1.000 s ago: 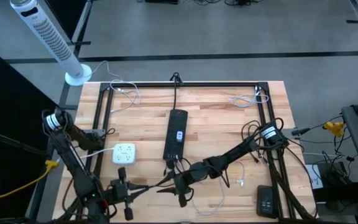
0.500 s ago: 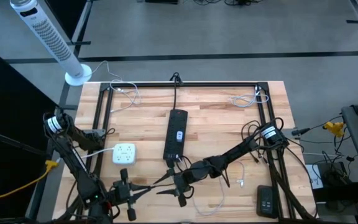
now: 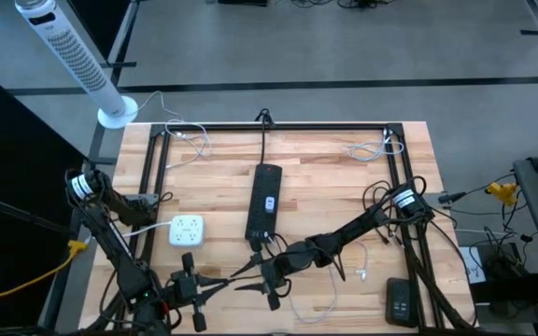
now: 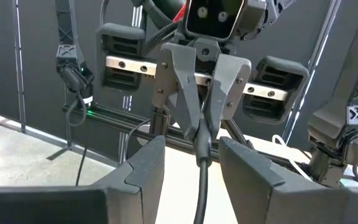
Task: Insert USB
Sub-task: Insert the left black charger cable into the white outlet extension
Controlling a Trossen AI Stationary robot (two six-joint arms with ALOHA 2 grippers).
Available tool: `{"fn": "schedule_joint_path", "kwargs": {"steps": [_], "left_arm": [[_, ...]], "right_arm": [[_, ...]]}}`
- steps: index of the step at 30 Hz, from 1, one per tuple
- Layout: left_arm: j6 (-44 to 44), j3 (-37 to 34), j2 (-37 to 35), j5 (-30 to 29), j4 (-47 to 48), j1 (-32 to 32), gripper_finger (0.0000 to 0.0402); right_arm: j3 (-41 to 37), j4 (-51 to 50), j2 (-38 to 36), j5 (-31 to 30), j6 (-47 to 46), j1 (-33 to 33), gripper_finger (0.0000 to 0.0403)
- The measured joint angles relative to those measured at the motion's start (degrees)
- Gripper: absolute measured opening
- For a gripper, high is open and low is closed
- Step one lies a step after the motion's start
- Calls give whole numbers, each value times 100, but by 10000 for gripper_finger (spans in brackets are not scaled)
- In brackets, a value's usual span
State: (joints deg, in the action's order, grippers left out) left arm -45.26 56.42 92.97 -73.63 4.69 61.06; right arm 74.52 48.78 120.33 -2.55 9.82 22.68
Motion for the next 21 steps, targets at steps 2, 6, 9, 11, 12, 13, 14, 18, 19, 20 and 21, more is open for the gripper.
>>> {"fn": "schedule_joint_path", "kwargs": {"steps": [2,6,9,11,12,13,14,18,19,20,21], "left_arm": [[0,0,0,1,-23,-11,15],[71,0,69,1,-160,-45,15],[180,0,156,1,-280,-74,15],[218,0,198,1,-317,-81,15],[239,0,211,3,-321,-84,15],[257,0,219,3,-321,-86,15],[261,0,221,3,-322,-90,15],[378,3,221,3,-441,-90,15],[466,6,221,4,-513,-90,15],[553,7,221,3,-594,-90,15],[640,7,221,3,-674,-90,15]], "right_arm": [[0,-3,0,0,10,0,127],[0,1,0,-2,13,0,118],[0,-3,0,-2,17,2,113],[0,-2,0,-2,16,1,109],[0,-1,0,-1,17,1,107],[0,-3,0,-2,16,2,105],[0,-3,0,-2,17,2,103],[0,-42,0,-1,17,-6,95],[0,-51,0,-2,17,-7,94],[0,-55,0,-2,15,-9,94],[0,-53,0,-2,16,-11,94]]}}
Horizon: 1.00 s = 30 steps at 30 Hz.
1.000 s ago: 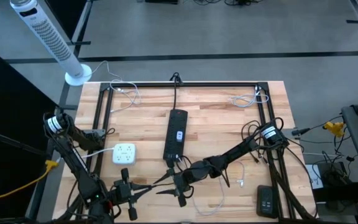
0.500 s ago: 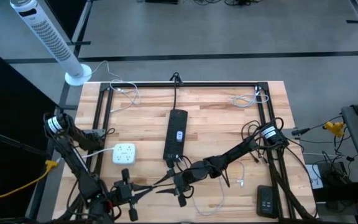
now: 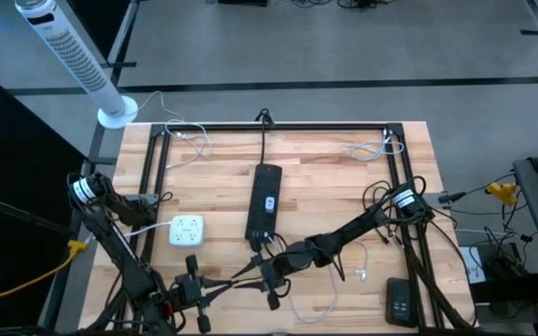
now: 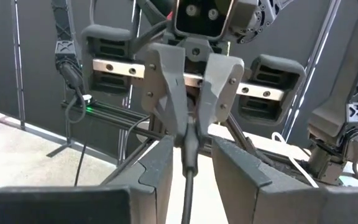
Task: Insert USB
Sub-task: Insert the left black charger cable into the white outlet extension
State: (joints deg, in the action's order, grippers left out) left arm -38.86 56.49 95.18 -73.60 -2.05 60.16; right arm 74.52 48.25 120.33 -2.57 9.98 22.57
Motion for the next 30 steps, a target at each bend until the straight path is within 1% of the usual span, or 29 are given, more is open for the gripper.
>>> {"fn": "schedule_joint_path", "kwargs": {"steps": [4,7,10,16,24,30], "left_arm": [[312,2,0,3,-246,0,15],[364,4,-2,4,-290,0,15],[369,4,-2,4,-290,0,15],[369,4,-7,4,-279,0,15],[375,4,-8,-12,-252,0,15],[383,4,-9,21,-251,0,15]], "right_arm": [[0,4,0,0,-18,0,103],[0,3,0,-1,-18,0,109],[0,4,0,0,-15,2,106],[0,4,0,2,32,3,77],[0,0,0,25,60,7,20],[0,-6,0,24,52,7,17]]}}
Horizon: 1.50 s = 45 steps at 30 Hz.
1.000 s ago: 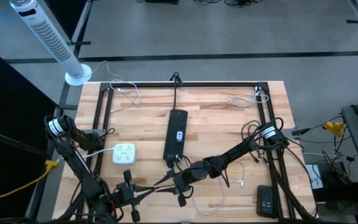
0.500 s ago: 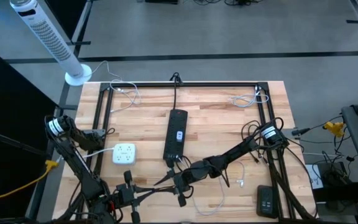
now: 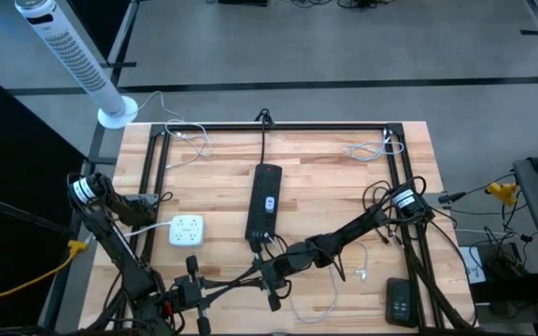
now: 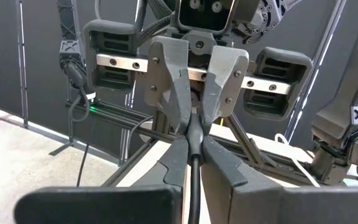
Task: Insert USB
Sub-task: Insert the left black charger cable into the white outlet extension
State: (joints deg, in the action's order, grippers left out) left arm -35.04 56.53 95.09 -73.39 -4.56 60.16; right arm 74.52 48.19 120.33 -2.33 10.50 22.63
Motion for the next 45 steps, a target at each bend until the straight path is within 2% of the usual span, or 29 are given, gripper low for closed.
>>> {"fn": "schedule_joint_path", "kwargs": {"steps": [3,11,15,19,23,25,27,30,32,34,37,41,45], "left_arm": [[9,0,-2,27,4,7,28],[499,0,-431,523,177,43,112],[489,15,-847,555,614,69,118],[143,13,-1212,482,1477,55,100],[-1263,12,-1352,385,3018,43,72],[-2453,9,-1349,386,4088,29,57],[-4051,9,-1315,508,5335,-4,42],[-6370,2,-1232,1245,7179,-90,23],[-7276,1,-1160,1960,8004,-110,13],[-7638,-3,-1119,2602,8345,-122,5],[-7673,-73,-1117,3153,8229,-127,1],[-7660,-373,-1109,3384,7720,-126,1],[-7655,-977,-1108,3524,7029,-125,0]], "right_arm": [[0,-18,0,-18,0,0,17],[9,-240,-11,-350,12,-51,17],[0,-373,-4,-517,-67,-164,17],[0,-475,-5,-409,-213,-209,17],[4,-536,62,-503,-348,-364,17],[8,-530,135,-565,-349,-414,17],[27,-276,293,-562,-351,-464,17],[236,-88,673,-566,-505,-629,17],[545,-104,975,-549,-552,-733,17],[892,-195,1299,-523,-561,-823,17],[1392,-447,1744,-375,-579,-937,17],[1824,-825,2084,-238,-652,-1098,17],[1832,-1182,2135,-242,-623,-1194,17]]}}
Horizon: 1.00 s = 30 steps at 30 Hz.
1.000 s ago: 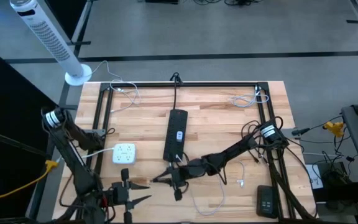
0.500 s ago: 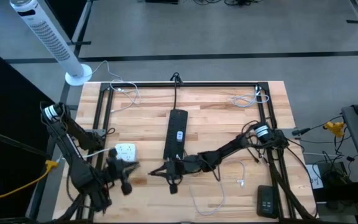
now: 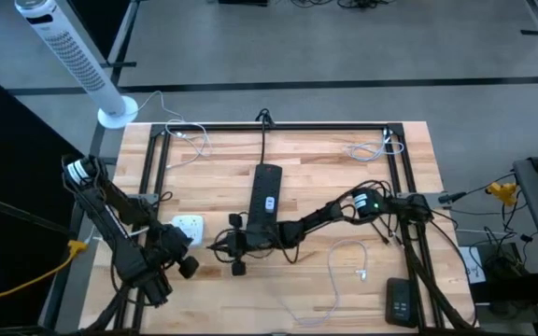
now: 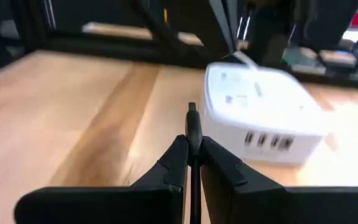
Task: Insert USB
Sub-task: Insert the left black charger cable into the white outlet extension
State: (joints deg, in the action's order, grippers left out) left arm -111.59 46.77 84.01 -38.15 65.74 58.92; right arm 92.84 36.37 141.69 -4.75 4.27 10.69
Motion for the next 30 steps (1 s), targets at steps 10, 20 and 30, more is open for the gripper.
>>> {"fn": "schedule_joint_path", "kwargs": {"steps": [10,20,30], "left_arm": [[-174,-1299,-8,-511,-1538,4,0],[756,-786,17,-149,-1795,77,0],[957,-728,24,-148,-1843,107,0]], "right_arm": [[-2,-253,-15,-130,-167,-267,17],[-70,-603,-11,-133,-154,-324,17],[-112,-298,-7,-127,-106,-21,17]]}}
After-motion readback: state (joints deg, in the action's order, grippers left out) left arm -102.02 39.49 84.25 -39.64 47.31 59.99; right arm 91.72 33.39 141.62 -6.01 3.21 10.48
